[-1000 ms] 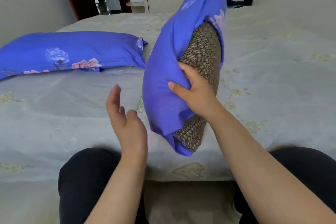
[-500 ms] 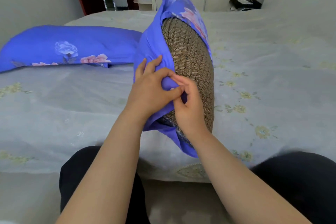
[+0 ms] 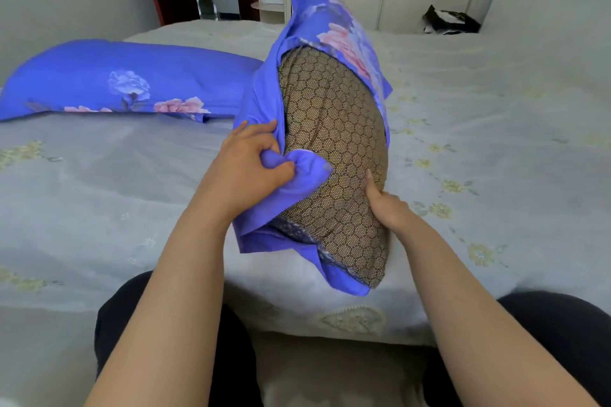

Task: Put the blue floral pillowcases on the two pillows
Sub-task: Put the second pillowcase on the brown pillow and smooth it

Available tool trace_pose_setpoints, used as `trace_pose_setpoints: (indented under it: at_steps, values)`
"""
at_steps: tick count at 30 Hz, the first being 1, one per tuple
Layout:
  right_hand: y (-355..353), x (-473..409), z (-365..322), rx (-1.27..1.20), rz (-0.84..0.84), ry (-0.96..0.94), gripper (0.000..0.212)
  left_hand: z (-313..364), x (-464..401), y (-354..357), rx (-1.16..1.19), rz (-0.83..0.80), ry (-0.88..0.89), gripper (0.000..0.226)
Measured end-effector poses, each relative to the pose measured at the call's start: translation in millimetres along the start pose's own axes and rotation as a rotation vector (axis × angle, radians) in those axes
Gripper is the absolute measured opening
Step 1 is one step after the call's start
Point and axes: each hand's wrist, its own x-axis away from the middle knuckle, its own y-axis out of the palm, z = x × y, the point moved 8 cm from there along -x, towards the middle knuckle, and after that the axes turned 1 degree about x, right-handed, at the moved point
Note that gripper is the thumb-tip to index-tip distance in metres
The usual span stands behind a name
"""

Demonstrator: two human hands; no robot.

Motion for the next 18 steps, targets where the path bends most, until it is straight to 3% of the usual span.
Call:
trace_pose_setpoints:
  at_steps: [2, 3, 6, 10, 14, 16, 18]
  values:
    - [1.6, -1.6, -3.4, -0.096, -0.061, -0.029, 0.137, -3.1, 0.7, -8.7, 0.036, -0.002, -0.036, 0.017]
    - [2.6, 2.2, -6.6, -0.162, -0.081, -0.059, 0.132, -4.5, 0.3, -12.6, 0.04, 0.013, -0.049, 0.017]
    - [7.7, 18.8, -15.8, -0.337, -0.113, -0.176, 0.089, -10.5, -1.1, -18.3, 0.034, 0.097, -0.102, 0.017]
    - [15.0, 23.9, -12.6, -0.449, -0.195, -0.22, 0.09, -29.7, -3.0, -27.7, 0.081, 0.185, -0.229, 0.035]
    - [16.9, 9.2, -8.8, -0.775, -0.119, -0.126, 0.105, -58.5, -7.1, -38.9, 0.068, 0.16, -0.373, 0.044]
    - [29.1, 0.0, -3.5, -0.943, -0.172, -0.029, 0.113, -67.8, -7.6, -45.6, 0.031, 0.173, -0.406, 0.042]
    - [40.9, 8.7, -12.8, -1.006, -0.325, -0.018, 0.086, -75.7, -5.1, -46.7, 0.006, 0.157, -0.433, 0.053]
